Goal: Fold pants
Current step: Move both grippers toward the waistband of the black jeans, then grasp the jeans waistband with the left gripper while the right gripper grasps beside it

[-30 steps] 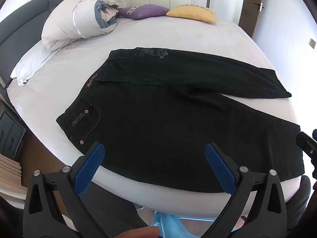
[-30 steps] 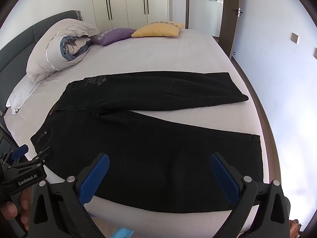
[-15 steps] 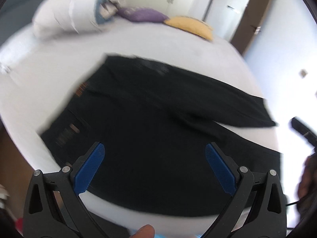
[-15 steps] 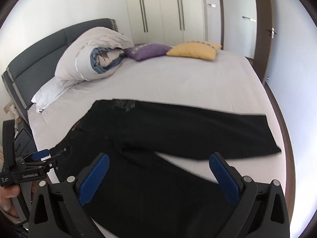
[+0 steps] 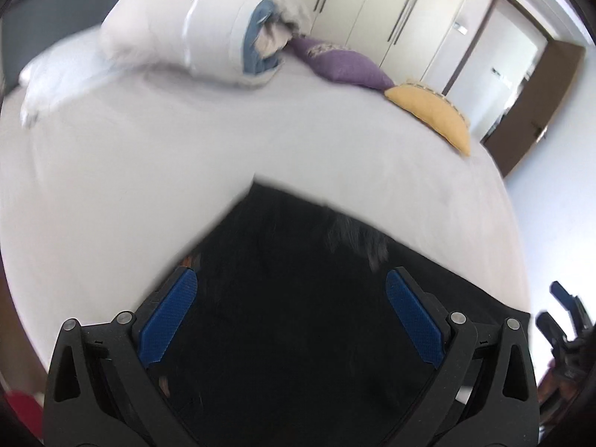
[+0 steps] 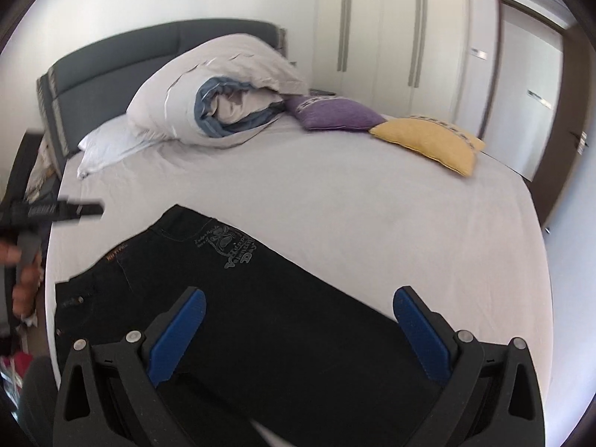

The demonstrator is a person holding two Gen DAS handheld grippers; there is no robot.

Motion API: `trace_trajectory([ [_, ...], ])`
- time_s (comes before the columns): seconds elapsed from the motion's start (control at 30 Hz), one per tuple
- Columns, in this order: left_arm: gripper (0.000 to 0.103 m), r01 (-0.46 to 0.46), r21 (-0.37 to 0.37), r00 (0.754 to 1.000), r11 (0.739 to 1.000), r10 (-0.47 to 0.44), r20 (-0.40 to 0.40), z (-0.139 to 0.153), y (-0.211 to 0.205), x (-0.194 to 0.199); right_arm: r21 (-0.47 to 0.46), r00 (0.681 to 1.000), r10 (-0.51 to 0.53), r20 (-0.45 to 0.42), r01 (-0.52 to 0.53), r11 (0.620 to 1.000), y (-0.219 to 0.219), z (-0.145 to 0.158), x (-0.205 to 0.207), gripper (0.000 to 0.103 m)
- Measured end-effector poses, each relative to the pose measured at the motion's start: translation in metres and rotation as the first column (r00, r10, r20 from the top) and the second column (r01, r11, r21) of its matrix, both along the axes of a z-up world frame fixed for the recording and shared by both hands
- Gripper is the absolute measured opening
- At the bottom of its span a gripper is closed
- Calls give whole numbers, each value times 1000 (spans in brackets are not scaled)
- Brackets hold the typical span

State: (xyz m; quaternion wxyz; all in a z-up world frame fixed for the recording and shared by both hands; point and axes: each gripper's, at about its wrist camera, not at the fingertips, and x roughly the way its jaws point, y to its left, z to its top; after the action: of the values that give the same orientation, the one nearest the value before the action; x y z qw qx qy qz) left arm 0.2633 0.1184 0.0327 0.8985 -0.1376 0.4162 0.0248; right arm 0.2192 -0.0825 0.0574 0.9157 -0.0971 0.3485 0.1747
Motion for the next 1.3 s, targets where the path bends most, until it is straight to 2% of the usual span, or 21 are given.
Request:
trace_trajectory([
  [0.1,103,83,47,997,995,-83,5,-2,-11,51,-49,997,77,-29,-78,996,2,-15,32,103],
  [0.17,102,170,96,985,981,-172,10,-4,-19,90,-58,992,107,-64,-111,992,1,-26,49,103],
  [0.2,102,204,111,979,973,-204,-4,-13,-20,108,-52,988,124,-96,-129,990,-1,-34,63,103],
  [0.23,100,284,87,959,955,-284,-17,-18,-23,126,-31,981,143,-129,-148,988,-3,-40,73,103],
  [0.3,84,370,126,929,921,-363,-77,-33,-27,150,34,961,200,-193,-197,980,-9,-51,91,100],
  [0.33,74,427,141,904,893,-417,-97,-41,-29,153,59,948,233,-217,-225,973,-9,-57,100,97],
  [0.37,71,490,206,872,847,-470,-140,-50,-37,163,65,940,250,-232,-241,968,-9,-60,105,96],
  [0.43,66,569,275,822,775,-530,-205,-69,-52,168,55,920,290,-264,-286,957,-6,-70,121,89],
  [0.47,61,614,304,789,728,-561,-251,-80,-58,176,56,912,305,-275,-301,952,-4,-72,126,85],
  [0.5,57,645,321,764,694,-579,-284,-90,-61,181,65,897,326,-300,-322,945,-2,-78,135,78],
  [0.53,47,681,327,732,655,-604,-316,-101,-65,185,80,882,341,-325,-333,939,0,-83,142,72],
  [0.57,43,720,321,694,616,-630,-348,-108,-67,189,98,869,354,-345,-341,935,2,-87,149,70],
  [0.6,42,742,321,670,588,-644,-368,-115,-68,190,111,859,363,-361,-347,931,5,-92,156,69],
  [0.73,41,818,261,574,512,-708,-411,-131,-73,196,116,820,403,-406,-392,913,21,-111,176,67],
  [0.83,41,846,235,531,478,-727,-434,-142,-75,200,108,795,422,-435,-420,901,32,-126,184,62],
  [0.93,41,858,212,509,467,-725,-463,-153,-80,219,99,779,425,-461,-430,897,39,-137,191,59],
  [1.07,41,855,200,513,478,-722,-465,-161,-84,228,79,768,415,-489,-434,897,46,-149,198,51],
  [1.1,40,856,200,512,477,-723,-464,-162,-84,224,73,762,414,-498,-438,896,48,-152,198,46],
  [1.2,37,859,203,507,470,-722,-471,-166,-80,216,52,759,406,-509,-443,895,55,-156,199,39],
  [1.27,36,857,205,510,473,-718,-473,-162,-82,217,47,762,403,-507,-442,896,56,-155,200,27],
  [1.3,35,856,205,511,474,-718,-473,-161,-82,211,38,767,396,-505,-439,898,57,-155,201,15],
])
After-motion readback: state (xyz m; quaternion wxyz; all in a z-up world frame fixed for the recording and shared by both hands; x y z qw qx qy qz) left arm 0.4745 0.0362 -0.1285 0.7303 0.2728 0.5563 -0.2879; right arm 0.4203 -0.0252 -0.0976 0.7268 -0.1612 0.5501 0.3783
